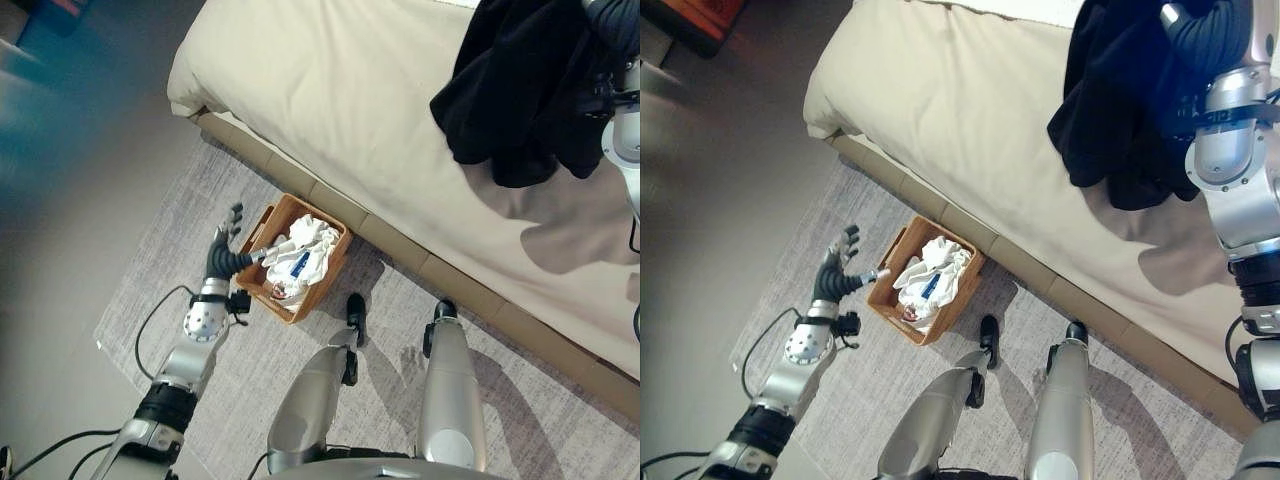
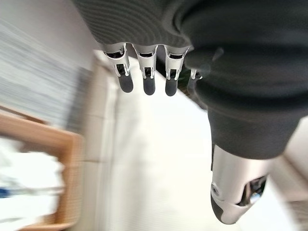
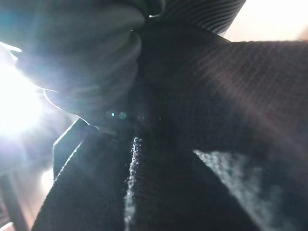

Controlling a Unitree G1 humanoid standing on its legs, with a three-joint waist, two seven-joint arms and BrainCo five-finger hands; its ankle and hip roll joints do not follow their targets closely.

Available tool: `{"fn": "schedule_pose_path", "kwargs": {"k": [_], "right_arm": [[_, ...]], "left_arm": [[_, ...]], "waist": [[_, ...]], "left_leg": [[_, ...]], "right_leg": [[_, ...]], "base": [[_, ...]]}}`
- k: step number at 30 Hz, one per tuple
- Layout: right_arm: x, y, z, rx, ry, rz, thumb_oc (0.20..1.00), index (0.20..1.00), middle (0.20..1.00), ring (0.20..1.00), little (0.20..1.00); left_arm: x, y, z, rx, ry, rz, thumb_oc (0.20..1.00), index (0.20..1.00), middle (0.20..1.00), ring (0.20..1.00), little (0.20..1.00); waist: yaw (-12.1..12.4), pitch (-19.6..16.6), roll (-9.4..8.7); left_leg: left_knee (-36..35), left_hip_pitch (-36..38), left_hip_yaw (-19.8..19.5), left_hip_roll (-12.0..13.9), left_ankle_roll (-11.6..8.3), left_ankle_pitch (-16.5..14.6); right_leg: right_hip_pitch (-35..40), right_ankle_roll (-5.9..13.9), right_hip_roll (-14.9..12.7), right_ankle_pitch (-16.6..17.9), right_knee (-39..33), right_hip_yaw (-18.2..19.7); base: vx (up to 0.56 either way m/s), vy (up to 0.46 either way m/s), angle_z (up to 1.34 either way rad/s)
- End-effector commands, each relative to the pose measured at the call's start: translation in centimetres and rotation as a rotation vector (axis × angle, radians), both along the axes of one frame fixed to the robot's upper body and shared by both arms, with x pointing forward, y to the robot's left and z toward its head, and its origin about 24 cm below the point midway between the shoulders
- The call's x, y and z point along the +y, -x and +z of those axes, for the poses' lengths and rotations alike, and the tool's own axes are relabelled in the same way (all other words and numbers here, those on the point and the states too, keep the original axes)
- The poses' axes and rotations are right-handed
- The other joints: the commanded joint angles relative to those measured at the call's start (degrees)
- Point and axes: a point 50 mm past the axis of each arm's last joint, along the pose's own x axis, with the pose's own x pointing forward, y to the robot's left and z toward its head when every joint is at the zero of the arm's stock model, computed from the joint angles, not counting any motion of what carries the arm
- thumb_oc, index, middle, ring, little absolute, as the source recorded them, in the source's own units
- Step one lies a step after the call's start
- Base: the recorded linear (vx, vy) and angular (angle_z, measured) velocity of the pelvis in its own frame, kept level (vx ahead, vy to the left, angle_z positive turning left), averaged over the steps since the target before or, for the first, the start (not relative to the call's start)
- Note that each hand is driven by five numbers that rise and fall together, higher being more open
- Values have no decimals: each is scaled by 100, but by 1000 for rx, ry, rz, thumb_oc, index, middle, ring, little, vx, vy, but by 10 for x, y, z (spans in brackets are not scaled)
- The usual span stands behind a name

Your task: Pick up clothes into the bucket

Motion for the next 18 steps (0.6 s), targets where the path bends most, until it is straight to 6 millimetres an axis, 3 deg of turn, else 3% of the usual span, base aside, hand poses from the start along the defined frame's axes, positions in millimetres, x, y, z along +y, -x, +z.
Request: {"fn": "schedule_pose_path", "kwargs": {"k": [1,3,6,10,18], "right_arm": [[13,13,9,-77,-32,150,200,200,200,200,200],[14,7,-21,44,-65,200,200,200,200,200,200],[7,6,-48,155,-89,204,200,200,200,200,200],[6,5,-71,253,-134,248,200,200,200,200,200],[22,2,-88,374,-188,402,200,200,200,200,200]], "left_arm": [[22,12,18,-89,23,21,1000,1000,1000,1000,1000],[21,14,29,-134,60,0,1000,1000,1000,1000,1000],[20,17,32,-141,54,-20,1000,1000,1000,1000,1000],[6,11,48,-178,11,-109,1000,1000,1000,1000,1000],[-17,2,54,-150,-45,-291,1000,1000,1000,1000,1000]], "waist": [[-36,-632,-620],[-60,-866,-778],[-24,-1136,-864],[-75,-1508,-1004],[-104,-2031,-1209]], "left_leg": [[591,54,76,-145,139,-753],[565,407,133,-19,147,-883],[354,752,140,42,144,-881],[81,1179,144,114,105,-904],[-410,1916,327,263,99,-947]], "right_leg": [[667,207,76,550,-912,279],[1098,250,191,677,-1339,275],[1501,281,271,803,-1754,210],[2027,347,307,895,-2247,69],[2886,421,382,1138,-3118,43]], "base": [[113,-2,-16],[168,7,-21],[116,7,-28],[114,-8,-9],[105,0,-4]]}}
